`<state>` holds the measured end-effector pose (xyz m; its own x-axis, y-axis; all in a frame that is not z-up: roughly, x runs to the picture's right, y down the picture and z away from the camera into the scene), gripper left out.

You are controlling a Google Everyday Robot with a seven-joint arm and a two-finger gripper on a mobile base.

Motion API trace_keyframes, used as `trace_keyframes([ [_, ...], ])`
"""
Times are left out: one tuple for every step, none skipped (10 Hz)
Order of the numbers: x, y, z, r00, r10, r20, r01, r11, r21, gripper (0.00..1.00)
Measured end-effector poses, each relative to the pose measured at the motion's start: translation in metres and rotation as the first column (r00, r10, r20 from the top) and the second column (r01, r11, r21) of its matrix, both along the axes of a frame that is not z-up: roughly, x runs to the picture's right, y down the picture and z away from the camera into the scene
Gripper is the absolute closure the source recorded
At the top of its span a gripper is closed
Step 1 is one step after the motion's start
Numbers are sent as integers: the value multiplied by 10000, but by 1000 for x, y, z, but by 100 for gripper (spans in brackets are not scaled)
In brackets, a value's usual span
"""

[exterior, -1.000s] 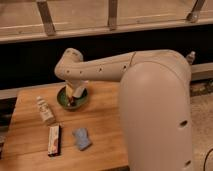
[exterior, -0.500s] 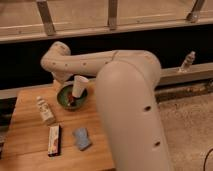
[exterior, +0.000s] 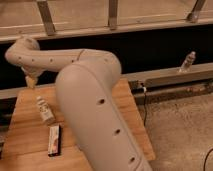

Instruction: Stand the bottle upright

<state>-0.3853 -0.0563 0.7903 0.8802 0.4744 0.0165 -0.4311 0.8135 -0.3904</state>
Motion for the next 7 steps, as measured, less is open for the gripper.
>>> trace_keyframes([
  [-15, 9, -1, 10000, 6, 17, -6, 9999, -148, 20],
  [-31, 24, 0, 10000, 16, -43, -18, 9993, -362, 20],
  [-35, 29, 1, 10000, 24, -69, -27, 9991, -434, 20],
  [-31, 27, 2, 9999, 67, -128, -73, 9991, -423, 20],
  [-29, 26, 3, 9999, 70, -154, -77, 9992, -403, 20],
  [-32, 27, 2, 9999, 42, -116, -47, 9991, -414, 20],
  [-33, 28, 1, 9999, 29, -140, -35, 9990, -444, 20],
])
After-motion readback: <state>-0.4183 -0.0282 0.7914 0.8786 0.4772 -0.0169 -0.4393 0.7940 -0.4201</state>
